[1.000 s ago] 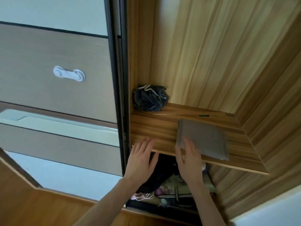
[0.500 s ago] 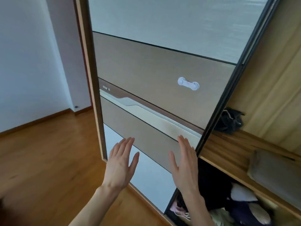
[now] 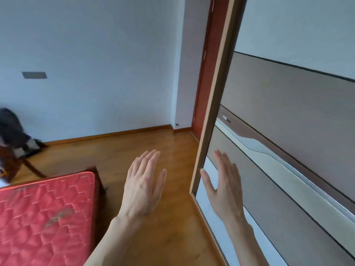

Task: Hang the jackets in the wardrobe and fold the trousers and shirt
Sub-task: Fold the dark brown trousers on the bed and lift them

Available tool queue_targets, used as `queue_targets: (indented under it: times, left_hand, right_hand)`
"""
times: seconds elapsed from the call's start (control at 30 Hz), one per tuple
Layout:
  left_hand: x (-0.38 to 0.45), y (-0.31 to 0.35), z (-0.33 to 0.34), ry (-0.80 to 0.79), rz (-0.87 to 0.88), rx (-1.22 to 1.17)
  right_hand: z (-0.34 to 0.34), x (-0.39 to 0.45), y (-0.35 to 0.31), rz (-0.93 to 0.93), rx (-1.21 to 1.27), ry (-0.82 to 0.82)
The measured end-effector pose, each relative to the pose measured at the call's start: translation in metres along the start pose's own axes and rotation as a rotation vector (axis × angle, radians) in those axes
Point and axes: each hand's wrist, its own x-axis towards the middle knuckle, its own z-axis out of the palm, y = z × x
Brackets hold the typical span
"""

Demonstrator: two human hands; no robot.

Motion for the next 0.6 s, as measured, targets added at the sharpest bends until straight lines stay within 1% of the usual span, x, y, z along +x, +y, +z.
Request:
queue_targets:
  times: [0.2,0.33,0.6]
  left_hand:
    - [0.047,-0.065,-0.005,0.072,-0.104,0.139]
    - [0.069,-0.095,-0.009,0.121,-0.202,0.234]
    - [0.095,-0.153,-0.024,0.188,-0.368,0.383]
  right_hand:
    - [0.083,0.078,-0.025,-0.146,0.134,-0.085]
    - [0.133,0.122,-0.039,-0.288,0.203,-0.157]
    - [0.219,0.198,-0.08,-0.474,0.23,-0.29]
